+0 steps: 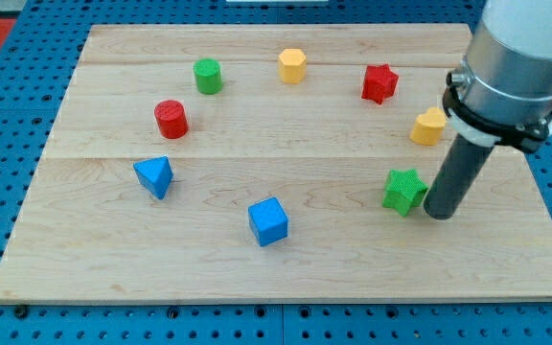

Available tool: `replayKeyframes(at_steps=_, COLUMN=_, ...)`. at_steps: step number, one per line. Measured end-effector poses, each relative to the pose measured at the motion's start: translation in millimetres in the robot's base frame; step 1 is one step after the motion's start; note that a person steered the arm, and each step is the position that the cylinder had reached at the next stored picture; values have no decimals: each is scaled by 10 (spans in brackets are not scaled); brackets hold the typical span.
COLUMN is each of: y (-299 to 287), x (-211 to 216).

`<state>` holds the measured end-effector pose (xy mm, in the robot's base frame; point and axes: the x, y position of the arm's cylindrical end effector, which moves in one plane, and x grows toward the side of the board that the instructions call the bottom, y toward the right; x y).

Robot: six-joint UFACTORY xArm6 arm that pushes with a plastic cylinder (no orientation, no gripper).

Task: Move the green star vertically below the red star

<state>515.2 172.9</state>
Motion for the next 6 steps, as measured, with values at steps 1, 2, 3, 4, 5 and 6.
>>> replayKeyframes(at_steps=1, y=-117, x=-225)
replayKeyframes(at_steps=2, y=645, x=-333)
replayKeyframes(at_steps=3, y=779, x=-659)
replayKeyframes(at_steps=4, y=666, x=-846)
replayKeyframes(at_steps=5, y=746, x=-979)
replayKeyframes(at_steps=6, y=473, x=-1075)
